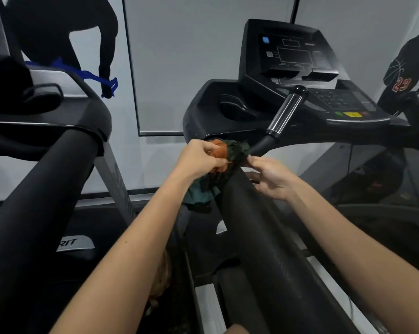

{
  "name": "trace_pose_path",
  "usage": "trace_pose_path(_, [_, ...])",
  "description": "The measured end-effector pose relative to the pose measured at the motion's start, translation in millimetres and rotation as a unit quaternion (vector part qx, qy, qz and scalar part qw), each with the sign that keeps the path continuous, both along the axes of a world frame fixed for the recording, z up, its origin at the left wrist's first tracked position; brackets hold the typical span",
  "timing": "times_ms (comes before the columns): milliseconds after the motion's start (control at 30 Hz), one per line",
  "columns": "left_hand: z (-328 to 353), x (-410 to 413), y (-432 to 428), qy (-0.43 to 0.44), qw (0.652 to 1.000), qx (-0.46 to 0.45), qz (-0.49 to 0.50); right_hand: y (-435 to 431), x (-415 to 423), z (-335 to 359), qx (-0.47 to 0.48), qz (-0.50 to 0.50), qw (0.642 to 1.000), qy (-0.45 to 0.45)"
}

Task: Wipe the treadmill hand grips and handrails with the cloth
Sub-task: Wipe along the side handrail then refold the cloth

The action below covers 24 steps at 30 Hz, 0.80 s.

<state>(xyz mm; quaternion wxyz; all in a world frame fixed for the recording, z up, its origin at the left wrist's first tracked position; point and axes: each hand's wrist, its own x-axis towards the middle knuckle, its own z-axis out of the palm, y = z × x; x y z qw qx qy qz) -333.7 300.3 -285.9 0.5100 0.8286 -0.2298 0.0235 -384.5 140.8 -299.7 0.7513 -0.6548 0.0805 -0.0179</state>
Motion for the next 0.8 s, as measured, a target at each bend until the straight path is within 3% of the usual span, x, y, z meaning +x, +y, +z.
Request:
trace_pose_path(67, [14,-7,-5,-0.005,0.998,0.042,-0.049,-7,-9,12,-0.013,-0.04,0.999,-0.01])
trace_pose_path(200, [32,-11,-5,0.046,0.985,0.083,-0.145,-30,-23,34,-0.166,-0.157,0.971,-0.066])
trace_pose_path(267, [37,-7,6,0.118,0.974,0.049,-0.188,-26,-28,38,-0.287,-0.126,0.945,-0.096])
trace_pose_path(333, [36,1,20,0.189,0.96,-0.007,-0.207,-11,-32,36,-0.365,-0.018,0.926,-0.094])
trace_pose_path(400, [31,8,37,0.219,0.956,-0.003,-0.193,5,-34,35,-0.426,0.058,0.9,-0.075])
trace_pose_path(533, [15,11,51,0.189,0.966,0.125,-0.125,13,-18,40,-0.52,0.095,0.848,-0.037])
trace_pose_path(633, [6,8,41,0.18,0.976,0.078,-0.094,22,7,40,-0.554,0.078,0.826,-0.063])
trace_pose_path(800, [-5,-3,37,0.165,0.984,-0.021,-0.067,15,19,32,-0.525,0.024,0.845,-0.102])
